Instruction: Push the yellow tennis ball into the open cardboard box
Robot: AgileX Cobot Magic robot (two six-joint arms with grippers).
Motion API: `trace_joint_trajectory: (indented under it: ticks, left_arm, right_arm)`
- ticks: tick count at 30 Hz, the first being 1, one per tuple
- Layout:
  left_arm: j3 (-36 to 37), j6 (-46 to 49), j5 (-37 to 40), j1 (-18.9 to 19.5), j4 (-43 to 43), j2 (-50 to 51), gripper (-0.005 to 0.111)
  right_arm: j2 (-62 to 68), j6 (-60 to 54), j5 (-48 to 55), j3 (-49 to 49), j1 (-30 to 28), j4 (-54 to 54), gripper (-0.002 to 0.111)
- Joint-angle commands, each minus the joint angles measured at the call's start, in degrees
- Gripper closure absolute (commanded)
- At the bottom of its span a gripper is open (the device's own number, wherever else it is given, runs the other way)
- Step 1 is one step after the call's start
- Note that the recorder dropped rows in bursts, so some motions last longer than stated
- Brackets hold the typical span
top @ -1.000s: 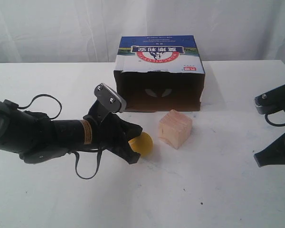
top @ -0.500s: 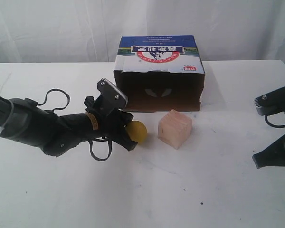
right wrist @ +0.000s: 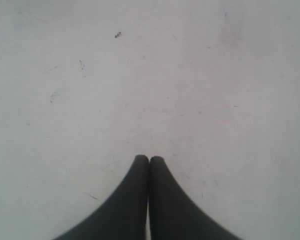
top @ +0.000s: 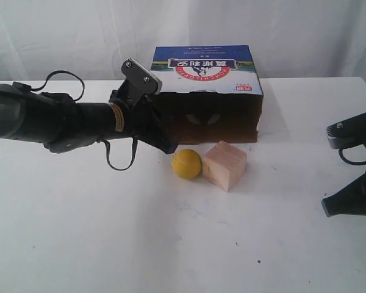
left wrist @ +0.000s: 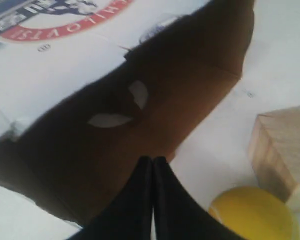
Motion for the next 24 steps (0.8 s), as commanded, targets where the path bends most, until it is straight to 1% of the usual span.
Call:
trace_joint_trajectory:
  ticks: [1, 3, 6, 8, 10, 15, 18, 21, 24]
  left_arm:
    - [-0.15, -10.99, 0.04, 0.07, 12.02, -0.55, 0.107]
    - [-0.15, -16.20, -3.68, 0.07, 19.43, -0.55, 0.107]
    - [-0.15, -20.15, -6.94, 0.07, 26.76, -0.55, 0.107]
    - [-0.15, -21.33, -7.04, 0.07, 29.75, -0.30, 0.107]
    - [-0.15, -21.65, -6.91, 0.10, 30.75, 0.86, 0.107]
    - [-0.26, -20.98, -6.91, 0.10, 30.77, 5.66, 0.107]
    - [-1.09, -18.51, -5.05, 0.10, 29.27, 8.19, 0.107]
    - [-3.13, -11.99, 0.10, 0.10, 23.40, 10.23, 0.107]
    - [-6.70, -1.88, 5.08, 0.20, 15.50, 12.02, 0.107]
  right_arm:
    - [-0.33, -0.42, -0.03, 0.21, -0.29, -0.19, 0.108]
    - [-0.33, -0.42, -0.03, 0.21, -0.29, -0.19, 0.108]
    - [-0.33, -0.42, -0.03, 0.21, -0.29, -0.19, 0.108]
    - [-0.33, -0.42, -0.03, 0.21, -0.29, -0.19, 0.108]
    - [-0.33, -0.42, -0.03, 0.21, -0.29, -0.19, 0.108]
    - [-0.33, -0.42, -0.02, 0.21, -0.29, -0.05, 0.108]
    - [-0.33, -0.42, -0.02, 0.21, -0.29, 0.06, 0.108]
    - [-0.33, -0.42, 0.37, 0.21, -0.29, 0.28, 0.108]
    - [-0.33, -0.42, 0.63, 0.21, -0.29, 0.88, 0.108]
